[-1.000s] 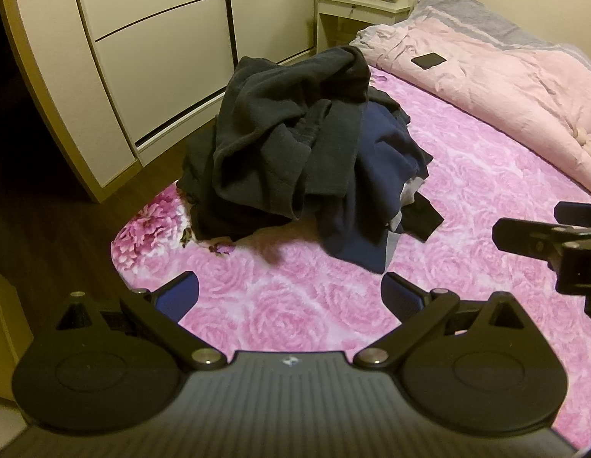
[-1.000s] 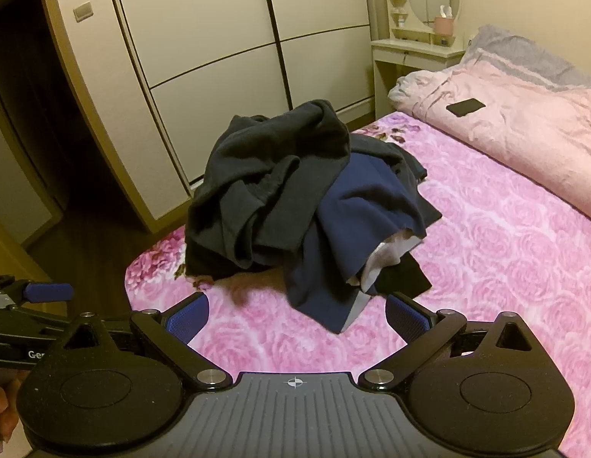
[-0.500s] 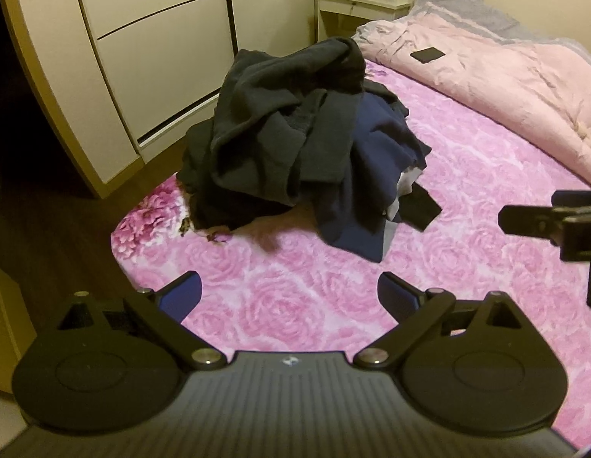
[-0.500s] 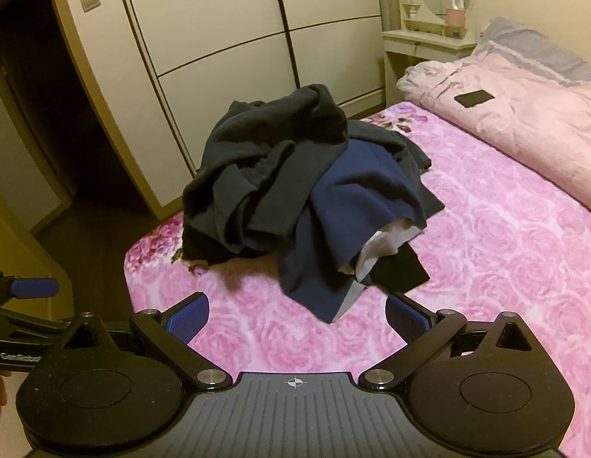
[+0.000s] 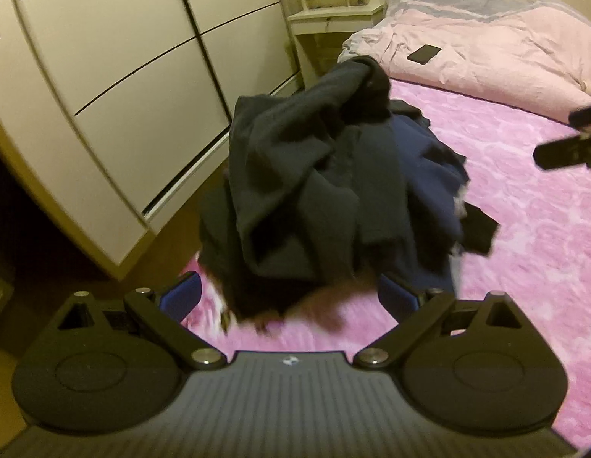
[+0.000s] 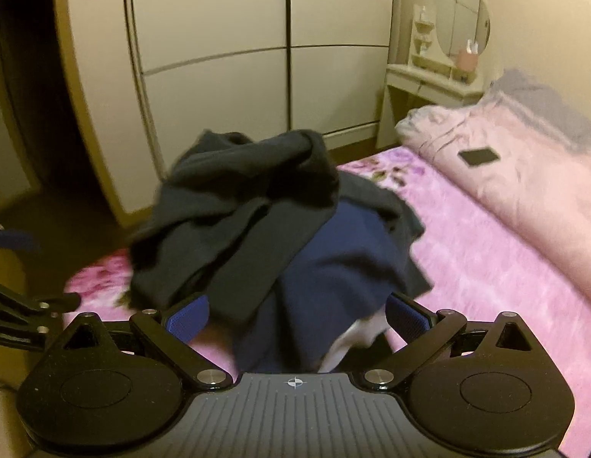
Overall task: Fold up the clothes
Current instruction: 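Grasp the black sweatpants with both grippers and lift them from the heap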
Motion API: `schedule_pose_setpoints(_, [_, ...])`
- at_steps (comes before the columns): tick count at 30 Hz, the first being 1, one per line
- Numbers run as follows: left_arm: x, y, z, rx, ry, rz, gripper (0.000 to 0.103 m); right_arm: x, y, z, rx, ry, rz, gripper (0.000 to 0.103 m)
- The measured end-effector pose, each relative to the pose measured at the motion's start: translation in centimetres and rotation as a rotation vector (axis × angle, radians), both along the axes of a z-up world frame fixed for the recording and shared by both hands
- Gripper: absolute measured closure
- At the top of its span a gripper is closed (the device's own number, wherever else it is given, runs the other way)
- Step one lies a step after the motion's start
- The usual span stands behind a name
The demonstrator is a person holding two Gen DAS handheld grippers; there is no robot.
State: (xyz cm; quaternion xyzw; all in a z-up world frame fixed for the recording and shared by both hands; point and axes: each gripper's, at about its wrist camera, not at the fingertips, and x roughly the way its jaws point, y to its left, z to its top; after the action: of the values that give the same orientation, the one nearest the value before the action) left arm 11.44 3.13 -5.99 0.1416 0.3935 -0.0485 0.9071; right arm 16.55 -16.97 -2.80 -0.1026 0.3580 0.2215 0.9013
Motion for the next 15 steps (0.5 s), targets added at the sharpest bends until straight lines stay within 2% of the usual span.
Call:
schedule_pose_setpoints(4, [5.0,1.7,-1.5,0.035,-0.024,-0.071,0.007,6.9,4.7,-1.7,-0.144,-0.069,0.063,0.002])
schedule_pose_setpoints(6, [8.6,3.7,-3.8,0.071,-0.022,-0.135,0.013,10.1,6.9,-2.5,-0.207,-0.104,0.105,0.002])
schedule_pose_setpoints(8, [10.1,4.5,-5.5,0.1,-0.013,-0.182,0.025,12.8,9.1,-3.6,-0.264,-0.138,0.168,0.002])
schedule_pose_setpoints(13, [12.1,6.3,-8.7,0.106,0.022,-0.257,0.029,16.9,13.9,-7.5,-0.44,-0.224,0.372,0.002])
schedule_pose_setpoints(15, [12.5,6.8,-9.3,0.108,0.026,-0.268,0.035,18.0,15.4,-9.0,-0.498,-0.245,0.427,0.002])
